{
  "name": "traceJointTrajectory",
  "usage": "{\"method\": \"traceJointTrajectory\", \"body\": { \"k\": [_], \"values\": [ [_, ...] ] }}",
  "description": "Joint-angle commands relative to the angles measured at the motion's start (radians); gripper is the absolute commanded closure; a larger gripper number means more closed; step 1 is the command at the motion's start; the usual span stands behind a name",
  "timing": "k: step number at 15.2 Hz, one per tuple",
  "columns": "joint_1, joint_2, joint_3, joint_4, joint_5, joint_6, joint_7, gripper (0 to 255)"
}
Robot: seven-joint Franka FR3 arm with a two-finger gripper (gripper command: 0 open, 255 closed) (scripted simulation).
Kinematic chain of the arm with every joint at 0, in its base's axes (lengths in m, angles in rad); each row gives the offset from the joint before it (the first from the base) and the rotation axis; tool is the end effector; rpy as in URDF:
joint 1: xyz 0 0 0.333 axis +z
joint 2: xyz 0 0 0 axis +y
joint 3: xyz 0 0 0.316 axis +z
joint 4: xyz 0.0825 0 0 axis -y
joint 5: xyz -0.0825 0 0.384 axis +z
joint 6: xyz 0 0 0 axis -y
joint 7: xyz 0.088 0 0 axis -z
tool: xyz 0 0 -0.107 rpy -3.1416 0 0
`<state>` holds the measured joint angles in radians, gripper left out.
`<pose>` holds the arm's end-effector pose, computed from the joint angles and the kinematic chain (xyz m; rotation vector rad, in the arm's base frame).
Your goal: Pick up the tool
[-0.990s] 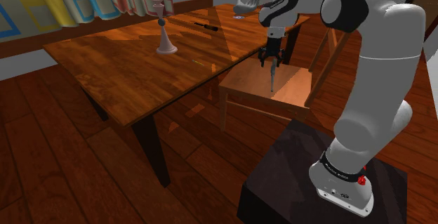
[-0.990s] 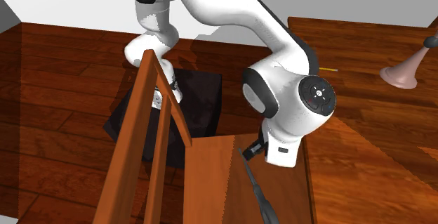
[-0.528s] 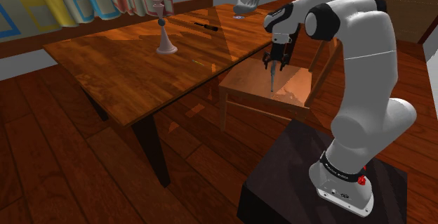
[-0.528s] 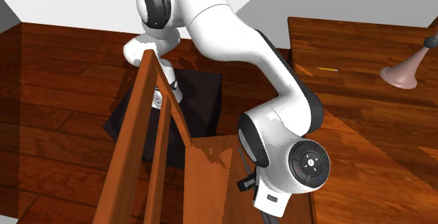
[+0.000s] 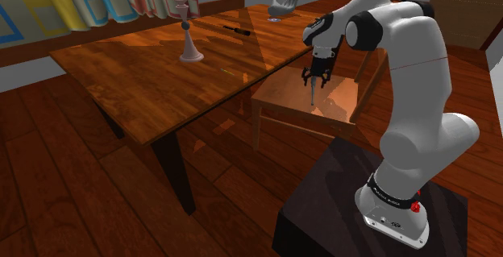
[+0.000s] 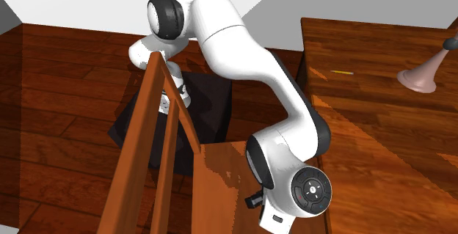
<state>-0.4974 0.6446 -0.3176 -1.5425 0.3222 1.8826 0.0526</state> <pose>0.4983 -0.4519 0.2691 -2.5966 1.3753 0.3112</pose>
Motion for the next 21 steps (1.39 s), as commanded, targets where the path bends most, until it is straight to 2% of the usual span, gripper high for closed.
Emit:
{"method": "traceJointTrajectory", "body": {
  "k": [1,2,3,12,21],
  "values": [
    [0.0,0.004,0.001,-0.004,0.002,0.009,-0.001,0],
    [0.0,0.004,0.001,-0.004,0.002,0.009,-0.001,0],
    [0.0,0.004,0.001,-0.004,0.002,0.008,-0.002,255],
    [0.0,0.004,0.001,-0.004,0.002,0.009,-0.001,255],
    [0.005,-0.053,-0.011,0.028,-0.019,-0.078,0.018,255]
  ]
}}
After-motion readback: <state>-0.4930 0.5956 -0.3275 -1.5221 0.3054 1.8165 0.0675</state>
